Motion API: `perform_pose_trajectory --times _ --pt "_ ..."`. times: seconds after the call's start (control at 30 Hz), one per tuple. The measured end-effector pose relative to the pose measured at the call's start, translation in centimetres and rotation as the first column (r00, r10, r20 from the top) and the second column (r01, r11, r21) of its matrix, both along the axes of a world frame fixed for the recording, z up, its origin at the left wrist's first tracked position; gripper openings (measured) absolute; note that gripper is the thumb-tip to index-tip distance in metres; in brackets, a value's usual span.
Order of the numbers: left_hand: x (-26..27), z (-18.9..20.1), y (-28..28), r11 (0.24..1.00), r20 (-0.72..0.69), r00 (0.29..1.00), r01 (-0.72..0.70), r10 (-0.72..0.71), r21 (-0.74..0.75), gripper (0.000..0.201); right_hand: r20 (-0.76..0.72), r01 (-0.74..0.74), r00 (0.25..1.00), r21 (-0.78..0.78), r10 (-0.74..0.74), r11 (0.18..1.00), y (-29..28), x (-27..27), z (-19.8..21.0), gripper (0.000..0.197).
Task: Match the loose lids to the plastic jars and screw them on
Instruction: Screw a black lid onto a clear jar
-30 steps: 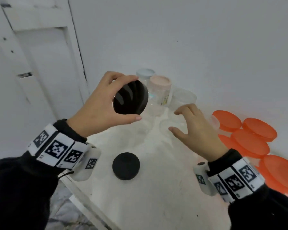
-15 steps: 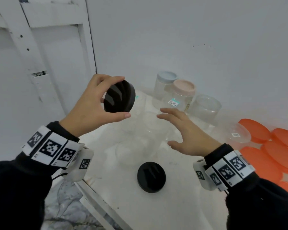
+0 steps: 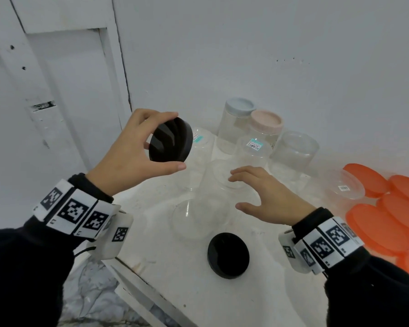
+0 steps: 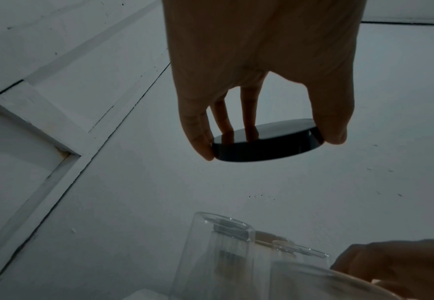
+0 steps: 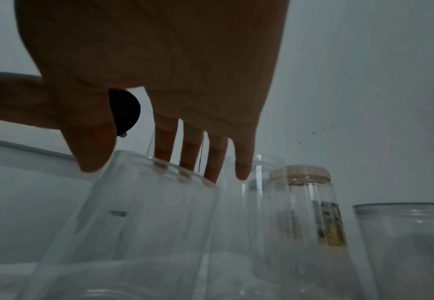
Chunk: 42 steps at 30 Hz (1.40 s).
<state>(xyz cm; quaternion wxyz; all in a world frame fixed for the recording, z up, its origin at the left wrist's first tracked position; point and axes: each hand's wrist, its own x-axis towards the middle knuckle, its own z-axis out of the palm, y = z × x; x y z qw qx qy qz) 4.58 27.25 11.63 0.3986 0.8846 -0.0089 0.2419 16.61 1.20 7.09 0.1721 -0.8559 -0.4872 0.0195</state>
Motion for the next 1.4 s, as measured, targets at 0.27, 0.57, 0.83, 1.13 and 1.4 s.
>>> perform_pose_trajectory --times 0.27,0.57,0.83,1.13,1.4 --pt "-0.2 -0.6 1.2 0.999 -0.003 0.999 0.037 -0.037 -0.023 0.084 0.068 0.143 0.984 0.232 -0.163 0.962 0.7 2.6 3.1 0.027" --pt "-0.6 -1.0 3.2 0.998 -0.018 0.997 0.069 -0.069 -0.006 0.083 -0.007 0.357 0.933 -0.113 -0.360 0.927 3.4 6.6 3.5 0.069" --pt "-0.2 -1.3 4.6 0.994 -0.033 0.994 0.107 -0.107 -0.002 0.083 -0.012 0.414 0.908 -0.131 -0.419 0.901 3.6 6.4 3.2 0.068" --pt "1.8 -1.7 3.9 0.973 -0.014 0.974 0.225 -0.226 -0.051 0.081 0.000 0.493 0.870 0.029 -0.493 0.870 -0.7 3.0 4.8 0.064" --pt "4.2 -2.1 1.3 0.939 -0.035 0.939 0.342 -0.343 -0.032 0.082 0.042 0.624 0.769 0.171 -0.638 0.763 -6.1 -1.1 3.5 0.075"
